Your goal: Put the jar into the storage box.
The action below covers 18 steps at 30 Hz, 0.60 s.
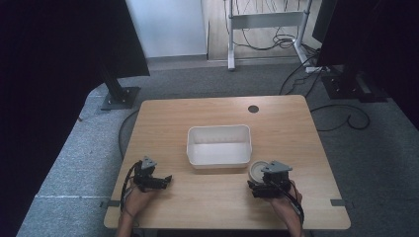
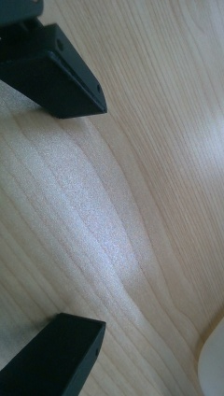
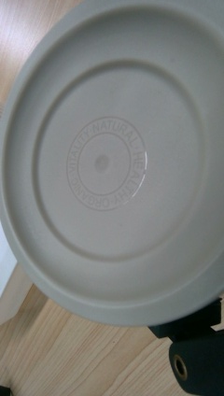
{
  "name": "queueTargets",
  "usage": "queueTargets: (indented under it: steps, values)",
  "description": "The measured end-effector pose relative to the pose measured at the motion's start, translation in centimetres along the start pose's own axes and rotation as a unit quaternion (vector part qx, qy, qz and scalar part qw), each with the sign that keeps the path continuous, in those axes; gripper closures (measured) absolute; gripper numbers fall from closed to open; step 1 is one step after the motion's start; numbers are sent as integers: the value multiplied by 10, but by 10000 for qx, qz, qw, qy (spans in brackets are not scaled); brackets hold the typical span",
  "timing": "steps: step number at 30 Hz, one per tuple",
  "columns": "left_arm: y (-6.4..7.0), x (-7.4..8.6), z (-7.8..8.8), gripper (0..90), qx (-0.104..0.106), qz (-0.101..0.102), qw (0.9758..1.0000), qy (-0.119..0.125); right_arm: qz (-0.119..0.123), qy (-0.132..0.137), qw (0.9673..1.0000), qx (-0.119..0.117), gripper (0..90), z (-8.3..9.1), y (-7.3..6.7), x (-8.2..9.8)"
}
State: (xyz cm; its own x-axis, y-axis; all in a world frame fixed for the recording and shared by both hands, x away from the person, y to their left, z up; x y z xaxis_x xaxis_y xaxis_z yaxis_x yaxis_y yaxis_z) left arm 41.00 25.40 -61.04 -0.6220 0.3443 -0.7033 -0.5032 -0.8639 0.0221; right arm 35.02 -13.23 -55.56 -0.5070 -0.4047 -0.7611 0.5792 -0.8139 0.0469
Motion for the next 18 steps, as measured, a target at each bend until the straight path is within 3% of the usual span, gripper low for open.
queueTargets:
  steps: [18]
  values:
    - [0, 0, 0, 0, 2, -2, 10000, -1, 88, 45, 9998, -148, 94, -12, -14, -15]
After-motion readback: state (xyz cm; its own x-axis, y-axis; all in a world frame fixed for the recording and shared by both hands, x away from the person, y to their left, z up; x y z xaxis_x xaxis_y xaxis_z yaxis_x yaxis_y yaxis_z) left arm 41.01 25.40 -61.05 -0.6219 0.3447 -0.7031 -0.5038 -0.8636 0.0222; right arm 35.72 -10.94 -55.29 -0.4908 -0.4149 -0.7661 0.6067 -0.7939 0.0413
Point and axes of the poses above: each handheld gripper's, and its own axes: z roughly backward along the jaws, x roughly out of its underside, y roughly to its right, the point moved 8 cm from there along -z, roughly forward along the jaws, and after that the axes turned 3 degrees about z, right-handed, at the moved point
